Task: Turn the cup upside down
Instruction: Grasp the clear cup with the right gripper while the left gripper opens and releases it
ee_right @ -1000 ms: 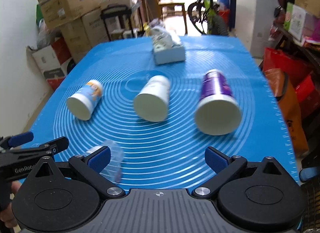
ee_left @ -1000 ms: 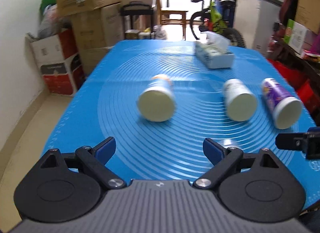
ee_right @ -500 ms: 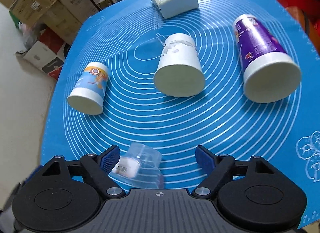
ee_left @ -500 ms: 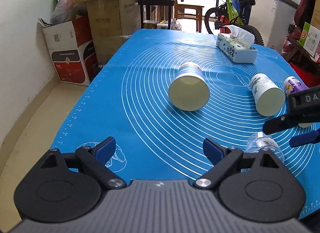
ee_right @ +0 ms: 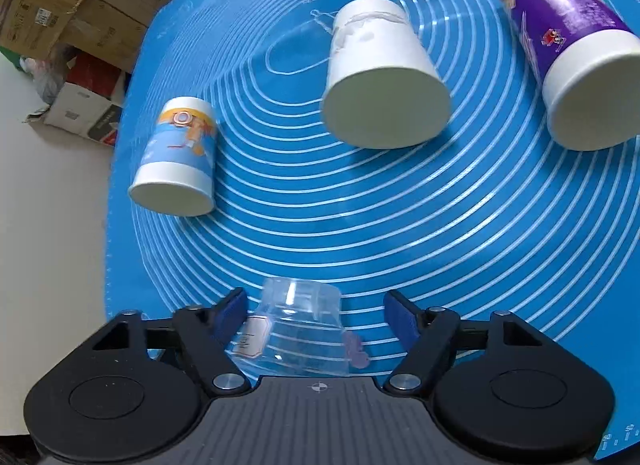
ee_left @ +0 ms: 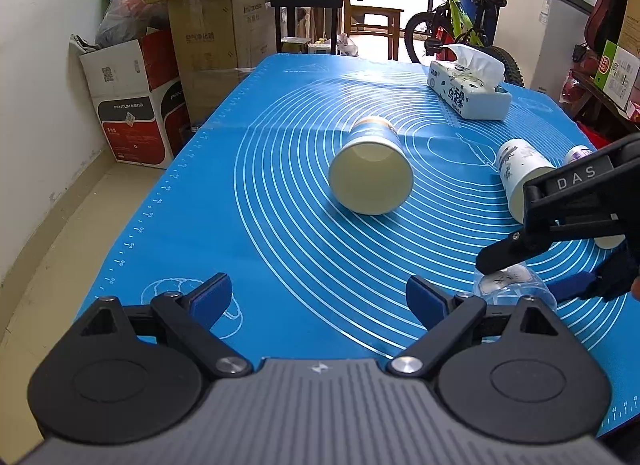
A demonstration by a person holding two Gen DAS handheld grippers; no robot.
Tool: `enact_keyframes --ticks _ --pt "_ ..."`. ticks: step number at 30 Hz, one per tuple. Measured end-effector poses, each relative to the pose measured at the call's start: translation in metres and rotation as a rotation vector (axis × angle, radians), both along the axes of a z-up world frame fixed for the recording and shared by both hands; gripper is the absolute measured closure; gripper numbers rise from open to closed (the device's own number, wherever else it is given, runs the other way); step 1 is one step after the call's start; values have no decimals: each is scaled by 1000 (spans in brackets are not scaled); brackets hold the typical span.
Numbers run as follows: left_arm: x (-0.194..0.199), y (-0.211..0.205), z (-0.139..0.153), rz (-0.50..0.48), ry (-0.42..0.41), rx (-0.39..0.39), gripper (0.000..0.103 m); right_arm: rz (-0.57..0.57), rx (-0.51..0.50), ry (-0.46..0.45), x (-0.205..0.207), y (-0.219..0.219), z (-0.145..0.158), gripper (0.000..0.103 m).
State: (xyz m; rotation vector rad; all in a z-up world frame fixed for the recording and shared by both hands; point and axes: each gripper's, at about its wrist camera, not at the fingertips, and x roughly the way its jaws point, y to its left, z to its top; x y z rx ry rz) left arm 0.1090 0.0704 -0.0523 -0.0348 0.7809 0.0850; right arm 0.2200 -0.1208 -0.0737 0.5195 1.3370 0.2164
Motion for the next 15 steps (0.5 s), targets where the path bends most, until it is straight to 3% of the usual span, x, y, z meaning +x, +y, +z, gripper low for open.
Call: enact_keyframes --ticks 3,10,15 --pt "0 -1 0 3 2 -2 10 14 52 -11 -1 1 1 48" --pt "1 -2 1 5 2 -1 10 39 63 -70 -10 0 6 49" --pt "0 -4 1 2 -7 -8 10 6 -14 -259 -23 -14 22 49"
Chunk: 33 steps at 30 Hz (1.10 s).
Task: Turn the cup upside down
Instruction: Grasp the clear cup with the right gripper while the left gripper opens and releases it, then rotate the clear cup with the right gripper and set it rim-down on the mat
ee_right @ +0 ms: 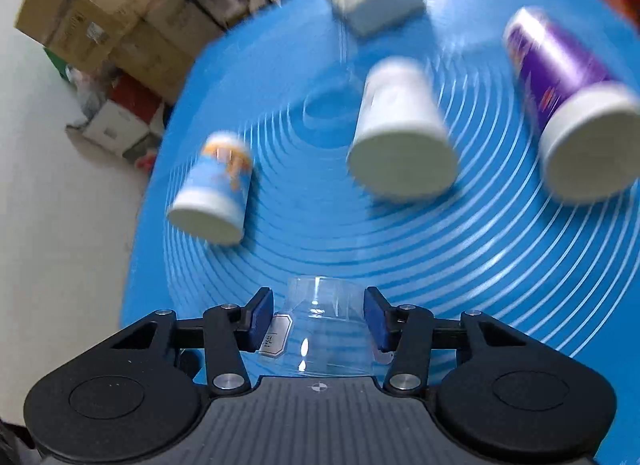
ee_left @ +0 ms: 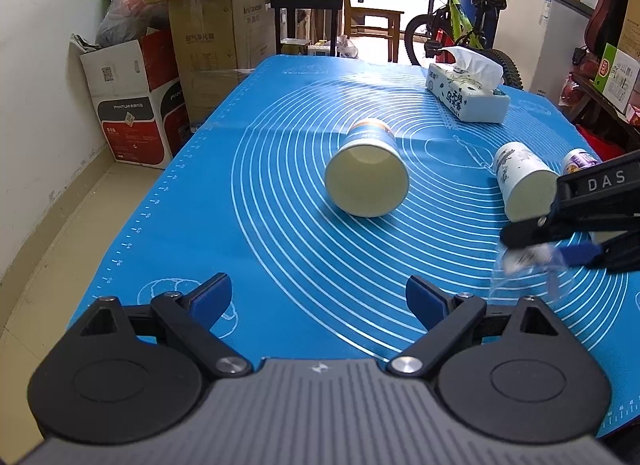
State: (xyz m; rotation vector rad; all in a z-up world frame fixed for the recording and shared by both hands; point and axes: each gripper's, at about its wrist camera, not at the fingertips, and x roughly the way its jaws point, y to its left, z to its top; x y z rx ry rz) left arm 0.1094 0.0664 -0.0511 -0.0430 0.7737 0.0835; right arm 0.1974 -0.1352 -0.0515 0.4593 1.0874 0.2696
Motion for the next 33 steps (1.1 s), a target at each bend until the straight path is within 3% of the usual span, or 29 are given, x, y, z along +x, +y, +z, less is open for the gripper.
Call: enact_keyframes --ticks 6,10,13,17,24,25,28,33 --pt "-3 -7 1 -22 -14 -4 10 16 -251 -379 -33 5 -2 49" --pt "-5 -9 1 -26 -17 -4 10 68 -330 -550 -62 8 -12 49" --pt "-8 -12 0 -32 -14 -7 10 94 -383 -622 -80 11 -19 49" --pt "-14 -17 -2 -49 -13 -16 10 122 -431 -650 -97 14 -22 50" --pt "-29 -32 -5 -92 -38 -27 10 128 -415 -623 -112 10 -26 54" --pt "-31 -33 -5 -95 -44 -26 10 125 -410 -627 -114 9 -24 44" --pt "-39 -36 -1 -104 -68 -35 10 113 -391 -644 -124 4 -17 30" --pt "-60 -46 5 -124 -112 -26 10 111 -415 -589 -148 -8 -8 26"
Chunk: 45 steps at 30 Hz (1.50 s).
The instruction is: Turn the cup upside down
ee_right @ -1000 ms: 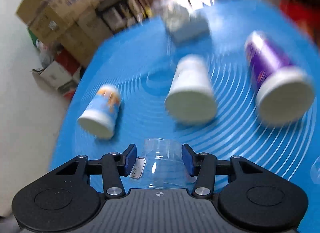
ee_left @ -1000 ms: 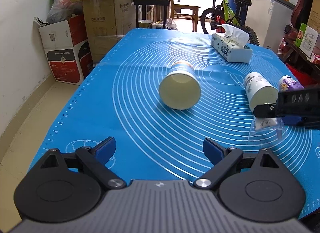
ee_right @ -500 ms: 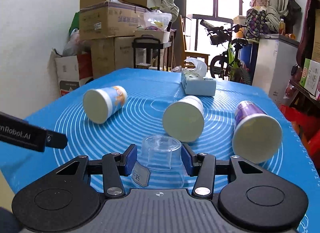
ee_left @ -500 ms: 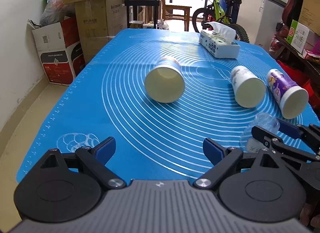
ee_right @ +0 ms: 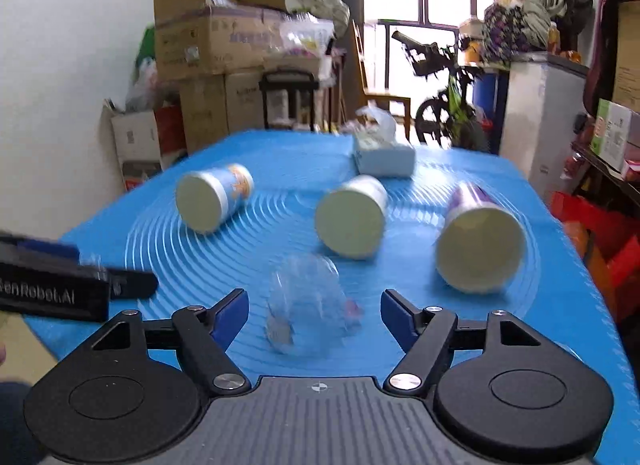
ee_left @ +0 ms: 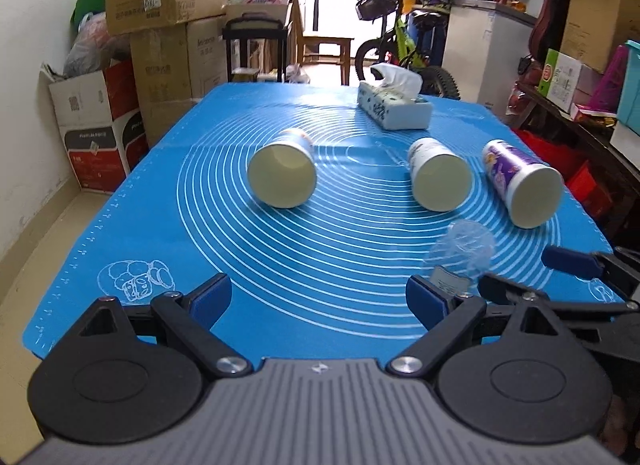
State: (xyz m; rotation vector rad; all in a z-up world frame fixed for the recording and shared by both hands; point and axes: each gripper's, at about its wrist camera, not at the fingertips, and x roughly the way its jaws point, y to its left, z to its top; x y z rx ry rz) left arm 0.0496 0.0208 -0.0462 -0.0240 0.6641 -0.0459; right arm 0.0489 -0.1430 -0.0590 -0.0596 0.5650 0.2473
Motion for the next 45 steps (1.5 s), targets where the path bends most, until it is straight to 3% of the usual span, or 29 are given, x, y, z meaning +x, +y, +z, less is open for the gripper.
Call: enact_keyframes --ticks 10,18,45 --pt "-44 -20 -1 -50 -18 0 10 -32 -25 60 -65 -27 6 26" --pt "-67 -32 -1 -84 -28 31 10 -40 -44 41 -95 -30 13 26" --pt "-83 -42 1 -113 -40 54 10 -48 -32 33 -113 -36 22 26"
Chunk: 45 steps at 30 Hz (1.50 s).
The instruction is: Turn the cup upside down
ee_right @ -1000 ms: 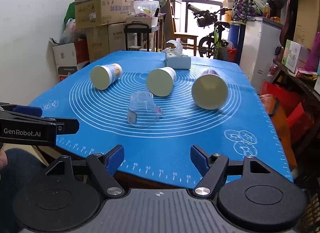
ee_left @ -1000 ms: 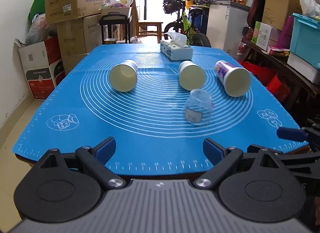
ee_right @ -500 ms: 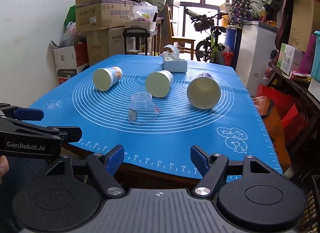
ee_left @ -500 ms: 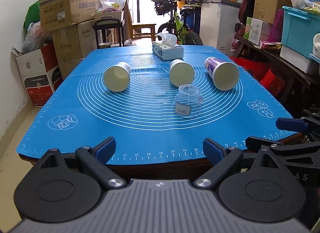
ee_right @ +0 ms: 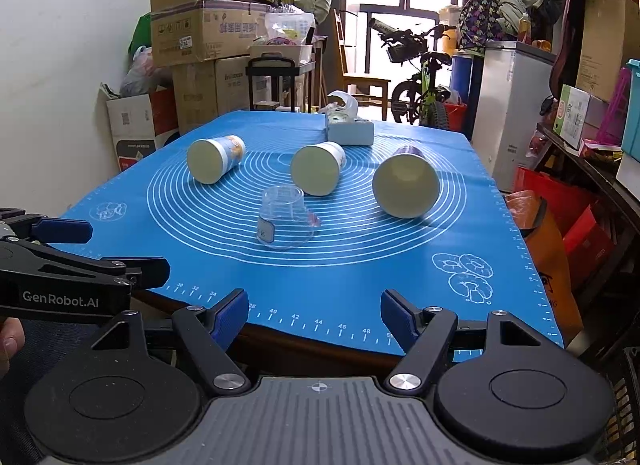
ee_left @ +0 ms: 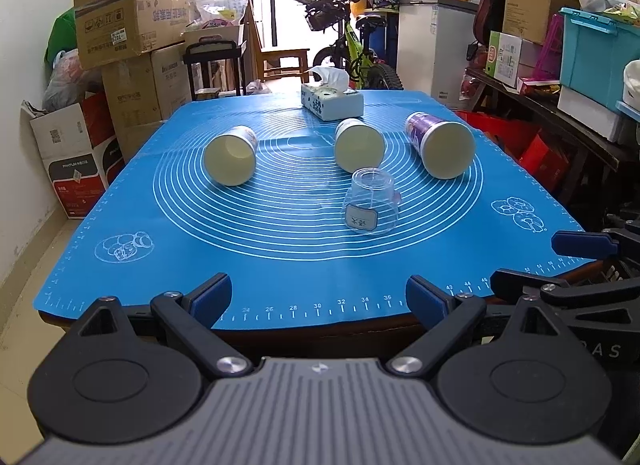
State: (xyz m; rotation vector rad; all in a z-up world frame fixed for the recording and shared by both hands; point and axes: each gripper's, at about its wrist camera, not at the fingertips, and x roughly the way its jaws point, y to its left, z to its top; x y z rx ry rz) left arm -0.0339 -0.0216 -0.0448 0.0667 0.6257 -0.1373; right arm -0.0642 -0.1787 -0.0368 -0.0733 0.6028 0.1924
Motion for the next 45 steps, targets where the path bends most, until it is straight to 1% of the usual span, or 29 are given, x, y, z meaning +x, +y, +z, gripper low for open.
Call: enact_keyframes --ticks 45 --pt "1 -7 1 0 4 8 10 -13 22 6 1 -4 1 26"
